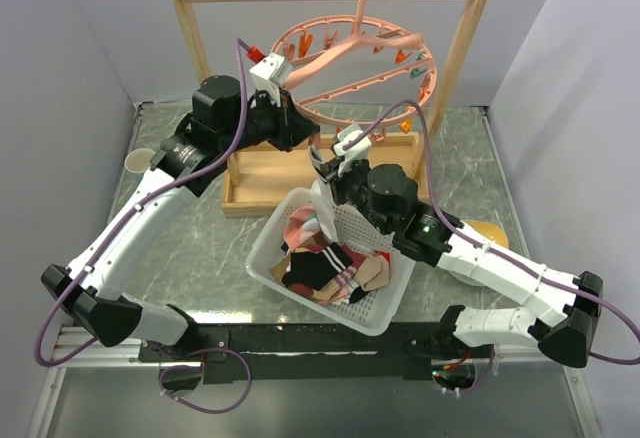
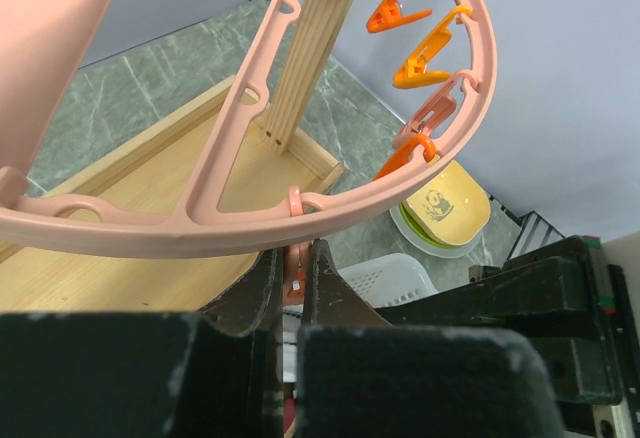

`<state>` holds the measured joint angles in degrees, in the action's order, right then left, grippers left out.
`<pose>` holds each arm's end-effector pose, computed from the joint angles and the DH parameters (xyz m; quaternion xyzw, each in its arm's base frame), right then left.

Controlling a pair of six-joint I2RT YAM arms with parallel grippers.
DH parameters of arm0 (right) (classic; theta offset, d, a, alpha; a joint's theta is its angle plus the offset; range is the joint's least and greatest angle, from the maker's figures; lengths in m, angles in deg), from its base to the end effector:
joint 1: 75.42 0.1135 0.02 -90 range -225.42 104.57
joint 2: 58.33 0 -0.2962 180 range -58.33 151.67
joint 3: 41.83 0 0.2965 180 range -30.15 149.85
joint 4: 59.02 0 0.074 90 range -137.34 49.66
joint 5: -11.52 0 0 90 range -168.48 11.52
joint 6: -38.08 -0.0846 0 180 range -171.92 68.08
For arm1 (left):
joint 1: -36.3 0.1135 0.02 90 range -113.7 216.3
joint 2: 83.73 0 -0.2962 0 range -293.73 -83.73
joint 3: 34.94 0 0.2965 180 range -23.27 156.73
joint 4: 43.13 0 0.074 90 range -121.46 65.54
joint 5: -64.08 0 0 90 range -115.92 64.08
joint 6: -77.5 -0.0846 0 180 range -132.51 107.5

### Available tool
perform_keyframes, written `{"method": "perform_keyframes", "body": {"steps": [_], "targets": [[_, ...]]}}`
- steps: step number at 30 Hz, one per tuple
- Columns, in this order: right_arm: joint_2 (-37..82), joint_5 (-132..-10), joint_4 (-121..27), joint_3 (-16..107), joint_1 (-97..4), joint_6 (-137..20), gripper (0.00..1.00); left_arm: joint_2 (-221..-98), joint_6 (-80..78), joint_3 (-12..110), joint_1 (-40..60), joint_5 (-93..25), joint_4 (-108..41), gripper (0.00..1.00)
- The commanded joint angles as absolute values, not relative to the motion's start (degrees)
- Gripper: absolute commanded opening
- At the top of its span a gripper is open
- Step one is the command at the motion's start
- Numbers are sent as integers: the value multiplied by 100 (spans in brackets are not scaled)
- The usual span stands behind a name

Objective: Clip the socks to the hanger
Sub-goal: Pick up the sock from the bin, then clamp the sock onto the hanger.

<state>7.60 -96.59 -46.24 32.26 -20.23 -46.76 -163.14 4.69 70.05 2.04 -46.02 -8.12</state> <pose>0.2195 0.2696 0.4136 -0.2726 0.6811 0.1783 0.6557 0.3013 -0.2404 0.5075 0.2231 0.7261 -0.3963 0.5158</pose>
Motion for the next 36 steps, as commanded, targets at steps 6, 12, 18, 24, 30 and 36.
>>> {"method": "perform_keyframes", "body": {"steps": [6,12,18,24,30,36], "targets": [[469,-9632,-5007,3620,-2163,-4665,0,-16309,367,6963,53,-4227,-799,1],[460,-9580,-4998,3673,-2190,-4630,0,-16353,376,6963,27,-4104,-817,1],[407,-9562,-5024,3673,-2199,-4647,0,-16379,384,6990,18,-4060,-817,1],[346,-9413,-5007,3673,-2208,-4718,0,-16388,384,7016,9,-4017,-825,1],[346,-9281,-5068,3594,-2207,-4858,0,-16388,402,7034,9,-3981,-825,1],[416,-9184,-5218,3638,-2199,-4955,0,-16406,402,7042,9,-3972,-834,1]]}}
